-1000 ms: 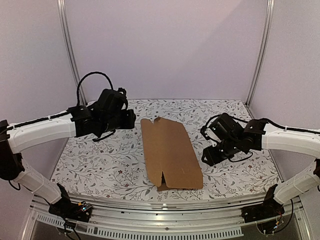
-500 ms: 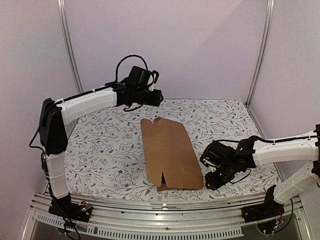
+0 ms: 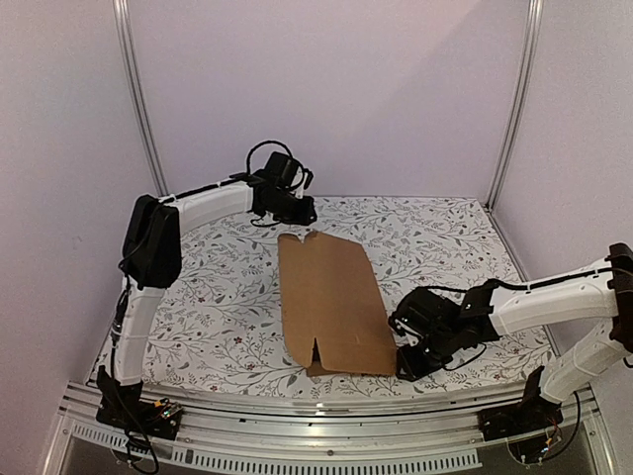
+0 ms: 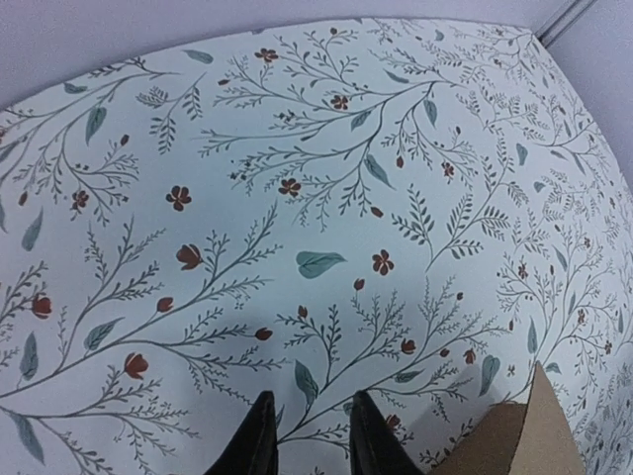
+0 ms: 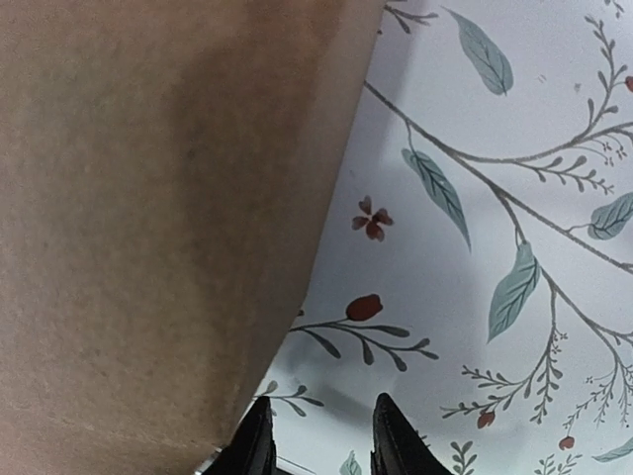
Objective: Fold the paper box
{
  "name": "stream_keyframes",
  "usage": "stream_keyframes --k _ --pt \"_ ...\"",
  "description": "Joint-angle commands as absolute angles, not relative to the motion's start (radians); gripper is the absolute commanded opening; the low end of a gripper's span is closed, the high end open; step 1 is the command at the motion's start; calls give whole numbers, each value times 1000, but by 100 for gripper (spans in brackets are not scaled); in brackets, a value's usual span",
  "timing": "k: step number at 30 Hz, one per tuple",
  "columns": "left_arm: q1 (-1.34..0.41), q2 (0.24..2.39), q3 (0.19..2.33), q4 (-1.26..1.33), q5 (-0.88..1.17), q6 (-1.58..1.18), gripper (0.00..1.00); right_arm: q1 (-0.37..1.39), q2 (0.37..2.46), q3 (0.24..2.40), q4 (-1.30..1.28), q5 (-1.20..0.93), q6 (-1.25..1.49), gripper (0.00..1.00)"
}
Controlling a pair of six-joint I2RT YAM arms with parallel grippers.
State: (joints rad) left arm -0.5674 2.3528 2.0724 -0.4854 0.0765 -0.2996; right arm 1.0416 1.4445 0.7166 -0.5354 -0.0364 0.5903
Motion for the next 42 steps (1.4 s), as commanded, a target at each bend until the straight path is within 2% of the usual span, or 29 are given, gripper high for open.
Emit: stream_keyframes --k 1,9,21,30,36,42 --pt "-554 2401 2093 -535 235 -314 24 1048 1476 707 -452 -39 622 31" --pt "-549 2379 1983 -534 352 -272 21 1048 1505 722 -402 11 658 28" --pt "-491 2228 1672 -427 400 -289 17 1017 1470 705 -355 83 700 27" --pt "-454 2112 1452 -341 409 -334 14 981 1403 671 -487 31 632 29" --pt "-454 2081 1369 -274 438 -379 13 980 1335 655 -591 -196 548 27" --pt "-454 2076 1343 -249 465 -393 12 1003 1229 576 -525 -400 514 25"
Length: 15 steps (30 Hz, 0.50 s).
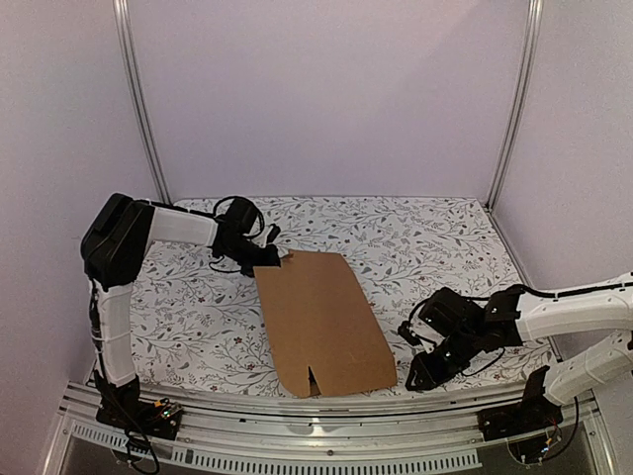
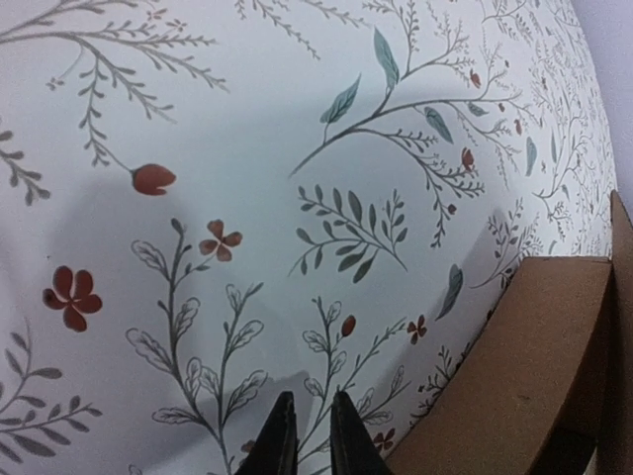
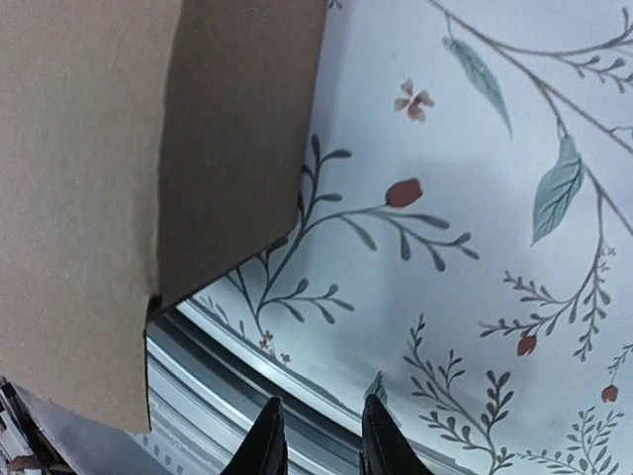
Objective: Fold the paper box
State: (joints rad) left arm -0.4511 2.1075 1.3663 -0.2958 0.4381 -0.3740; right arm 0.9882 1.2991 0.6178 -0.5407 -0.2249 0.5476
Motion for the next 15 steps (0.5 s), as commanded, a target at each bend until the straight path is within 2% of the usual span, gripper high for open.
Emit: stream_keyframes --k 1,15 --pt "-454 2073 1336 -244 463 -396 12 1010 1218 573 -502 -418 523 25" --pt "-453 2005 1218 -197 432 -429 11 1079 1252 601 -412 -435 531 24"
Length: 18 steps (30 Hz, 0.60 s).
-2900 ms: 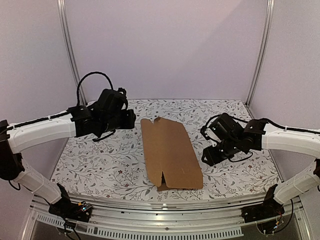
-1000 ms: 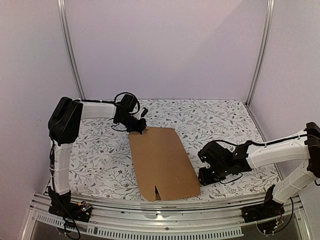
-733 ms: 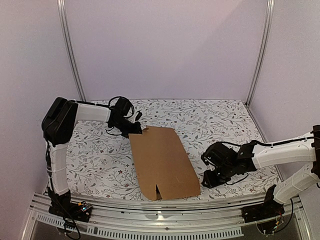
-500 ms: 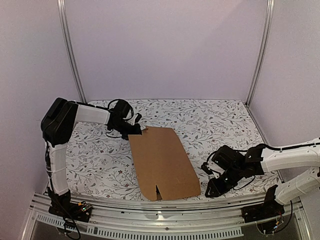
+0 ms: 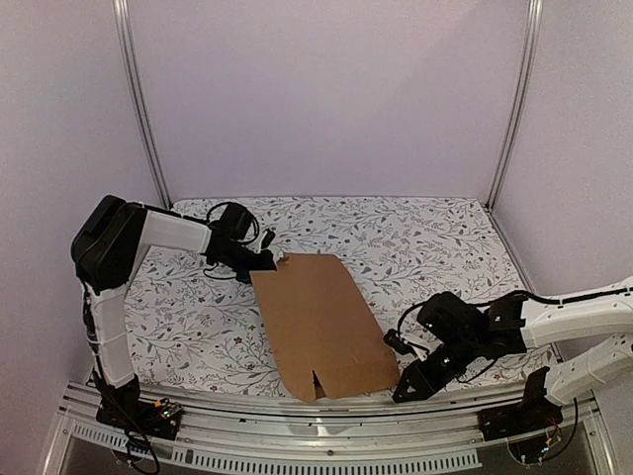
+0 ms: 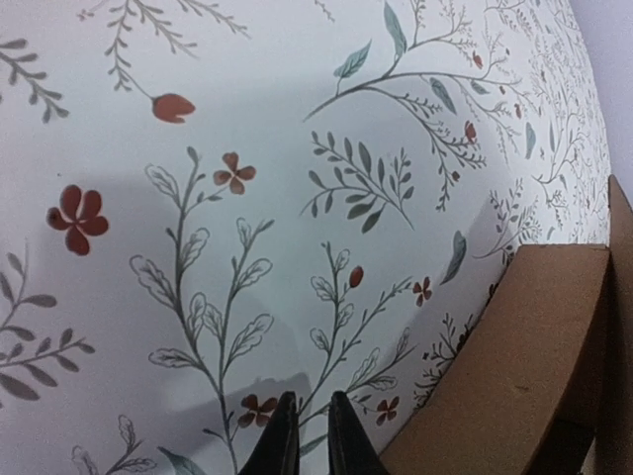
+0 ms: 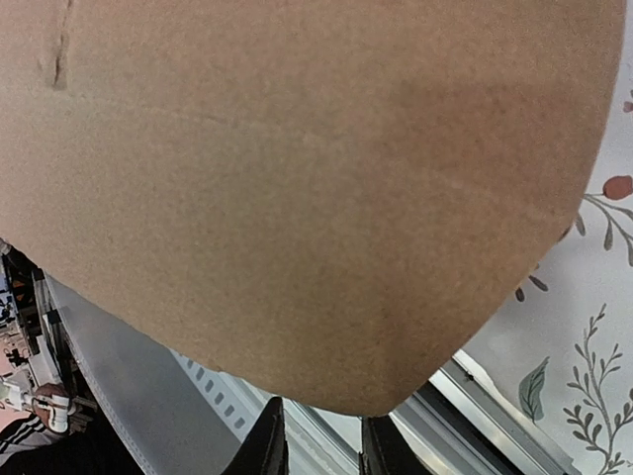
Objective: Fold the paper box
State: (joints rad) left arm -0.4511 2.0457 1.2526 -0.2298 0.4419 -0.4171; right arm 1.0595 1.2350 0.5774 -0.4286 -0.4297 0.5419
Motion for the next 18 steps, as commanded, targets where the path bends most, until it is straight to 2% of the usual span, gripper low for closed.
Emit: stream_keyframes --k 1,18 --pt "-454 2003 1211 -194 431 -431 11 1080 1251 605 -417 -423 530 25" --pt "-451 1853 1022 -138 344 -483 10 1068 1254 680 -435 39 615 28"
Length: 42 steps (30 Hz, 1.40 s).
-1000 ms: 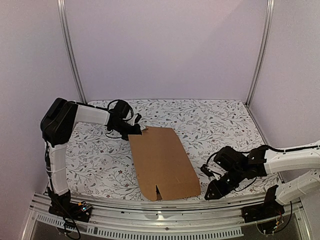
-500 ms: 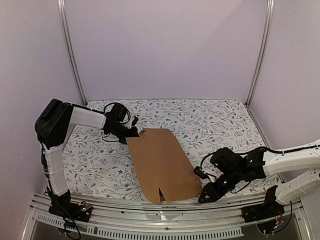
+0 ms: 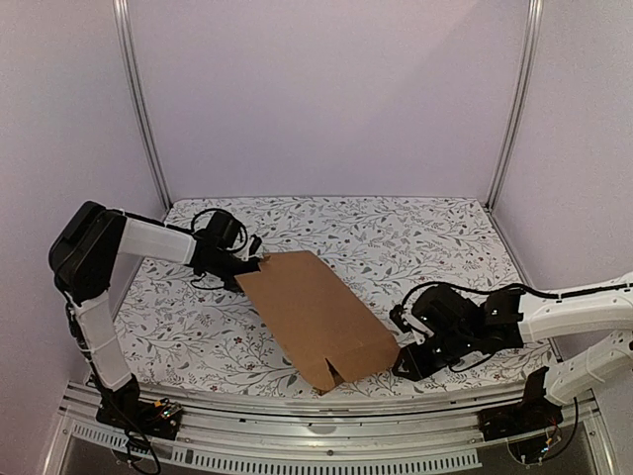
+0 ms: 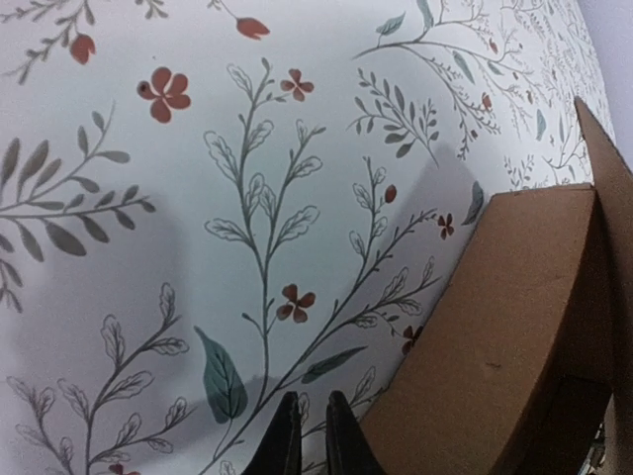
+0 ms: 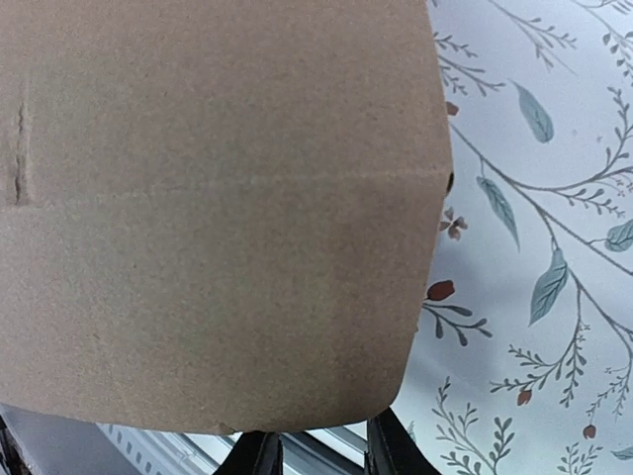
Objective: Fold the paper box
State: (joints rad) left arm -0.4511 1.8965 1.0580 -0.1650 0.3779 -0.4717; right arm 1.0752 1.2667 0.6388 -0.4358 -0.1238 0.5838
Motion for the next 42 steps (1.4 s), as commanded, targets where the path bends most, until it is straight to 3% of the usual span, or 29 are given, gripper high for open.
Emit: stream_keyframes --k 1,24,36,42 --pt "-451 1845 1013 -135 339 -487 10 1056 1255 685 -436 51 618 28" --pt "-544 1632 647 179 181 -776 7 716 1519 898 -392 22 399 27" --pt "-627 1543 557 134 85 -825 8 564 1644 971 -387 -18 304 27" --pt "-627 1470 536 12 5 -827 15 539 1633 962 -425 71 293 27"
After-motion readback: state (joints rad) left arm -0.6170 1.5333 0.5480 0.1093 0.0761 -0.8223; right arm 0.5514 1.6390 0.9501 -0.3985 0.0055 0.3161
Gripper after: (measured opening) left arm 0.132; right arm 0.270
